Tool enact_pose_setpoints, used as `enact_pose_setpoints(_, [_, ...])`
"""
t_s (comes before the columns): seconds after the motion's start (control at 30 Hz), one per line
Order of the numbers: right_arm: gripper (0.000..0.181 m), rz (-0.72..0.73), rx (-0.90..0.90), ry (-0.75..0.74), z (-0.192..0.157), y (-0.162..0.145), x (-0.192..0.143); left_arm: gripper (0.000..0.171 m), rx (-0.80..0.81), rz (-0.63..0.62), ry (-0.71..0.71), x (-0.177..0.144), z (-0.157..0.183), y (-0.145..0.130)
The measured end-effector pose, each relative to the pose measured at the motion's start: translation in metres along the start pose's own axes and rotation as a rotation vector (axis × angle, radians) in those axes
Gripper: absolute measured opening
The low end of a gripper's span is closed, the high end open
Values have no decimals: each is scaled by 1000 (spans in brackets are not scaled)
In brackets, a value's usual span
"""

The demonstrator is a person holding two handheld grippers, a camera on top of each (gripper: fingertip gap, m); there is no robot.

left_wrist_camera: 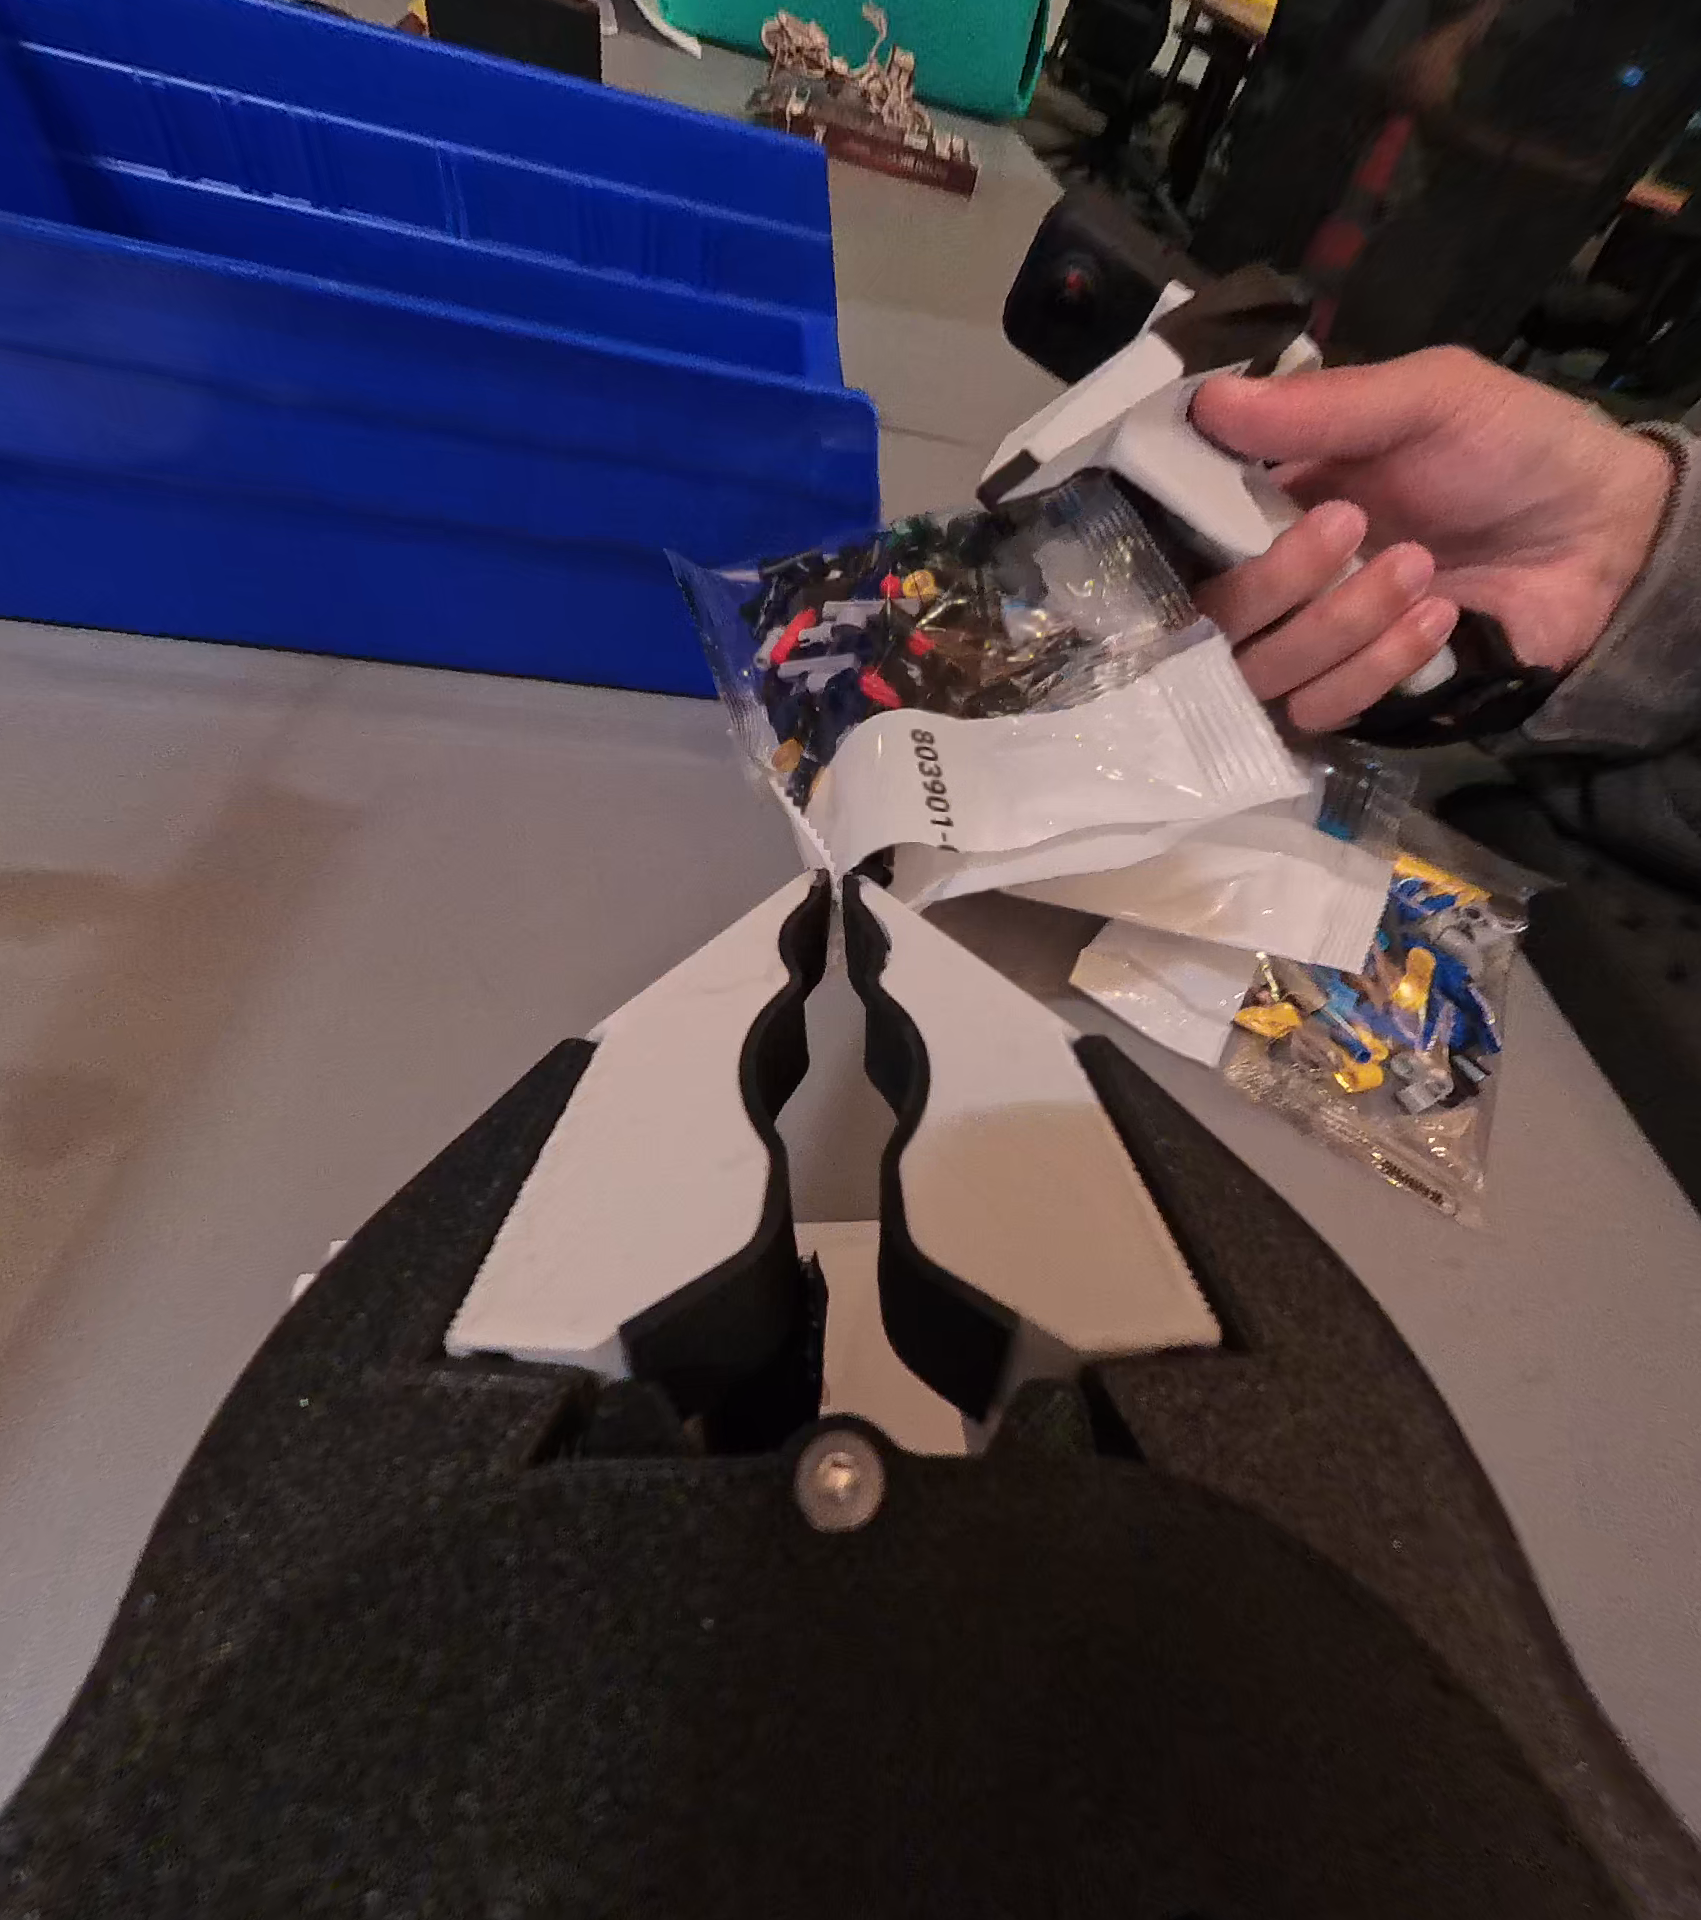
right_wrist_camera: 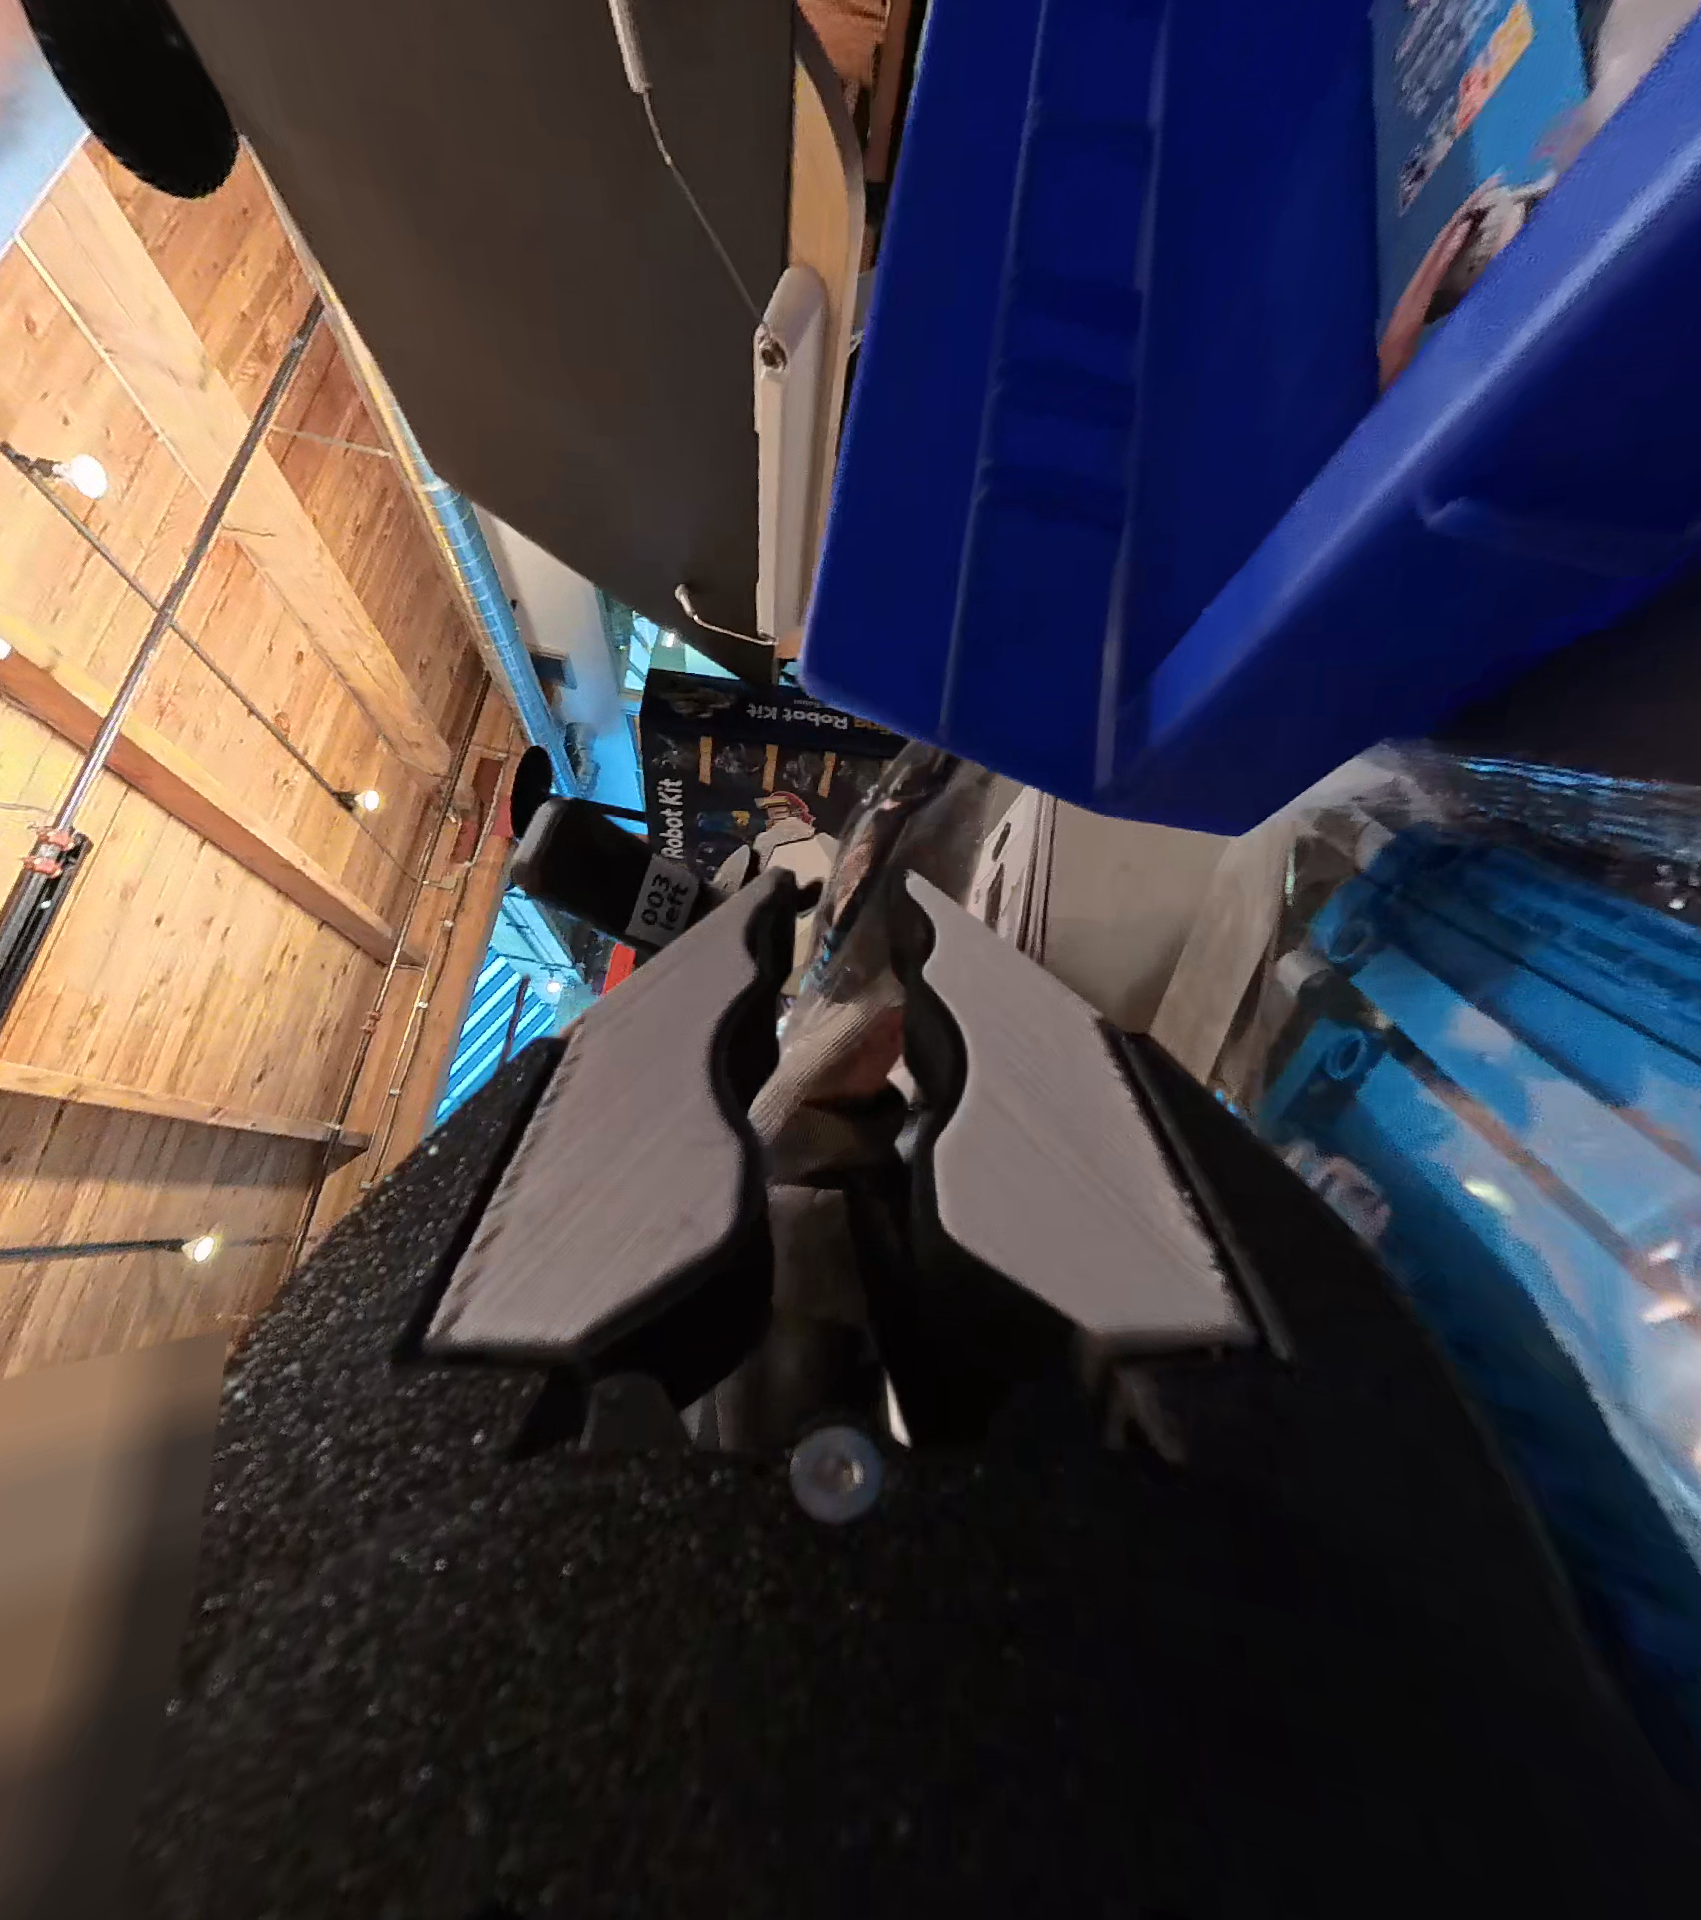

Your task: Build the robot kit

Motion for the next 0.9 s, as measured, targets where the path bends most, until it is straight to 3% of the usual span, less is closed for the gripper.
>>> enact_pose_setpoints(0.3, [3,39,-46,-159,22,4,2,1,165,-143,120,3,-17,-18])
enact_pose_setpoints(0.6, [0,-104,-577,-507,29,-10,14,6,203,-359,252,4,-40,-44])
enact_pose_setpoints(0.73, [0,-144,-733,-596,32,-10,20,14,215,-390,289,1,-45,-45])
enact_pose_setpoints(0.9, [0,-153,-965,-625,23,-7,28,27,118,-405,247,-8,-42,-48])
Point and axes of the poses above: each gripper's, where its closed fingertips meet, x out along the fingers, y out of its top, z = x × y across the jaws, the point moved 2 cm from there along -x, back along the fingers, and after that the axes turned 8 degrees about z, right-handed, at the moved point
